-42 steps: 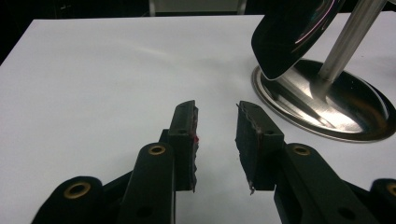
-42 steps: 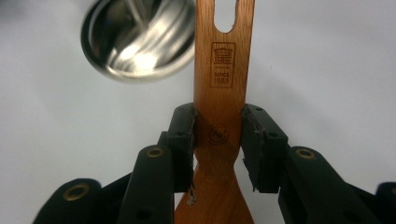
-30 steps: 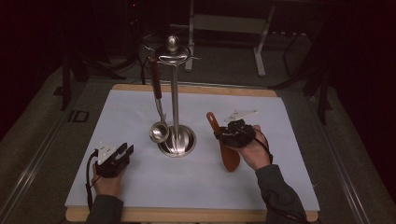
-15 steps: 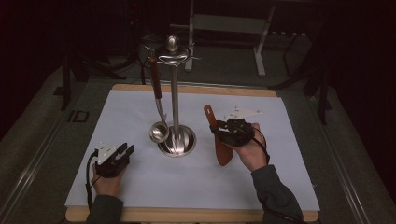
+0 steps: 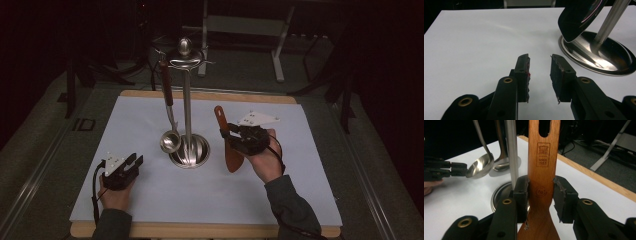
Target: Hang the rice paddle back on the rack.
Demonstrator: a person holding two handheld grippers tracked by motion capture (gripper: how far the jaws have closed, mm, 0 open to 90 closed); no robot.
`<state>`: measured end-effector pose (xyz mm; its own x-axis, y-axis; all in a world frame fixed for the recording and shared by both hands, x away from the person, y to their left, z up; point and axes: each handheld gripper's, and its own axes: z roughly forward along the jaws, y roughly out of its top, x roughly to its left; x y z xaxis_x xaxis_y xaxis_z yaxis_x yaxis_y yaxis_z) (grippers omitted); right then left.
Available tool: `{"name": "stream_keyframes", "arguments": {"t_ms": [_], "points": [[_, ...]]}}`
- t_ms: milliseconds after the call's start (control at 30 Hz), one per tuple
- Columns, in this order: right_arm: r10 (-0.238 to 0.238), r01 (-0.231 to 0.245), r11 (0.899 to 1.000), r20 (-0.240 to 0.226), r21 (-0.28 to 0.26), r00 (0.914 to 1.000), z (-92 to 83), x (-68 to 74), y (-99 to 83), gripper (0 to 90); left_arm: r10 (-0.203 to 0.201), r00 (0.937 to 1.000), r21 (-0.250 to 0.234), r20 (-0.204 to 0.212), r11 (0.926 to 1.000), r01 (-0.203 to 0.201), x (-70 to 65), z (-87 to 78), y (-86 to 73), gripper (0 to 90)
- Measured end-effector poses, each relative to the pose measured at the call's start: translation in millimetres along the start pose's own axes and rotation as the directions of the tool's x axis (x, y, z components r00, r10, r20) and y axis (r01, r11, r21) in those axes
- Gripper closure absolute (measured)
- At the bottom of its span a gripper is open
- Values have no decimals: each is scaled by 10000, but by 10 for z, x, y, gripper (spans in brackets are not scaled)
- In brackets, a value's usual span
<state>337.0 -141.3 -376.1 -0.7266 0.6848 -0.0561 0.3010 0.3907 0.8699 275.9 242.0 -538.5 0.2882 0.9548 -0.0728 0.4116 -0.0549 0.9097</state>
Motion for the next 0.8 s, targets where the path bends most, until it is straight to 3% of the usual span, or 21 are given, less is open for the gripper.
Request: {"name": "stream_keyframes", "arguments": {"t_ms": [800], "points": [[-12, -6, 9969, -231, -782, 9997, -52, 165, 192, 663, 25, 10000, 22, -2, 10000, -25, -3, 1, 1, 685]]}}
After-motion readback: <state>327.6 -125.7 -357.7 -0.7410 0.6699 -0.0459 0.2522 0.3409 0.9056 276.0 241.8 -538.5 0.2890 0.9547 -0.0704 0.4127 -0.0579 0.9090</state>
